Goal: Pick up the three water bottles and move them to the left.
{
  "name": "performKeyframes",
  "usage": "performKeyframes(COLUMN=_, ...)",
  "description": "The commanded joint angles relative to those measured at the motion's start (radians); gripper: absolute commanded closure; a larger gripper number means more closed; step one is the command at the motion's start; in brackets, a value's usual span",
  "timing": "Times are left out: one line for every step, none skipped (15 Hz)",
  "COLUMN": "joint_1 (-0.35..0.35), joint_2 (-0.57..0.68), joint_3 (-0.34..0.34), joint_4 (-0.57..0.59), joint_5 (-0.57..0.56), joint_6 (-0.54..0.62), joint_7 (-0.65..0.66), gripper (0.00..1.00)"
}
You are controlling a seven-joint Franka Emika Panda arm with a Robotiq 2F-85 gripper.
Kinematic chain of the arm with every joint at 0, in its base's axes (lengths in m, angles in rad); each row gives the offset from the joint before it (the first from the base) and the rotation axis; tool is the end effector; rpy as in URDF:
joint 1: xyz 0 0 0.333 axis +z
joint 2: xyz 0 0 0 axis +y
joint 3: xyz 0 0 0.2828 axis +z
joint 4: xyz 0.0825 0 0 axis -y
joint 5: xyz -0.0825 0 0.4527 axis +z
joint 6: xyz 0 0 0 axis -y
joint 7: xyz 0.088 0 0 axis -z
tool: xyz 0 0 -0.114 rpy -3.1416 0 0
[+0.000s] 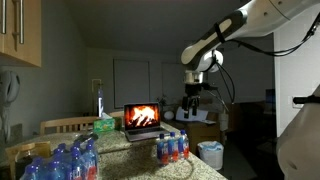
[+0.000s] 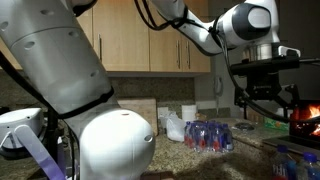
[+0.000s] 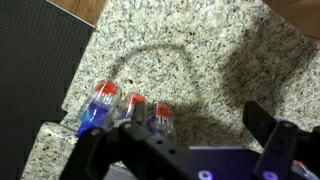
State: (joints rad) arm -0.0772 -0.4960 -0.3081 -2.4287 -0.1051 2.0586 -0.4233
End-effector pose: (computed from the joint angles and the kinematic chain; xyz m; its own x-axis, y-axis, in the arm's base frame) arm 0.4575 -0.1880 0.4244 0.9869 0.1089 0.1191 0.1094 -0.9940 0.0019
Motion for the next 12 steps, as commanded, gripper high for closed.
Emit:
performKeyframes(joint_1=0.001, joint_2=0.125, joint_3=0.004, joint_4=0.133, joint_5=0.022, joint_6=0.035, joint_7=-0.022, gripper=0.0)
performKeyframes(joint_1=0.013, joint_2=0.179, joint_3=-0.005, joint_4=0.191, joint_5=0.036, joint_6=0.037, joint_7=-0.047, gripper=0.0)
performKeyframes(joint_1=0.031, joint_2=0.252, joint_3=-0.014, joint_4=0.263, joint_5=0.059, joint_6=0.026, joint_7=-0.085, gripper=0.0)
performKeyframes(joint_1=0.036, joint_2=0.298, joint_3=-0.011, joint_4=0.316, joint_5=0.077, joint_6=0.014, joint_7=-0.103, gripper=0.0)
performKeyframes(joint_1=0.077, joint_2=0.355, joint_3=-0.035, joint_4=0.37, joint_5=0.105, joint_6=-0.009, joint_7=-0.147, gripper=0.0)
performKeyframes(joint_1=0.09, joint_2=0.415, joint_3=-0.036, joint_4=0.419, joint_5=0.137, joint_6=-0.021, joint_7=-0.188, gripper=0.0)
performKeyframes(joint_1=0.106, joint_2=0.478, joint_3=-0.035, joint_4=0.469, joint_5=0.174, joint_6=-0.045, joint_7=-0.232, gripper=0.0)
performKeyframes(joint_1=0.065, joint_2=0.536, joint_3=0.012, joint_4=0.514, joint_5=0.222, joint_6=-0.071, joint_7=-0.282, gripper=0.0)
performKeyframes(joint_1=0.049, joint_2=0.572, joint_3=0.032, joint_4=0.545, joint_5=0.243, joint_6=-0.095, joint_7=-0.298, gripper=0.0)
performKeyframes(joint_1=0.03, joint_2=0.612, joint_3=0.056, joint_4=0.577, joint_5=0.252, joint_6=-0.105, joint_7=-0.3, gripper=0.0)
performKeyframes(joint_1=0.012, joint_2=0.614, joint_3=0.073, joint_4=0.597, joint_5=0.232, joint_6=-0.124, joint_7=-0.278, gripper=0.0)
performKeyframes(joint_1=0.008, joint_2=0.574, joint_3=0.094, joint_4=0.527, joint_5=0.207, joint_6=-0.07, joint_7=-0.234, gripper=0.0)
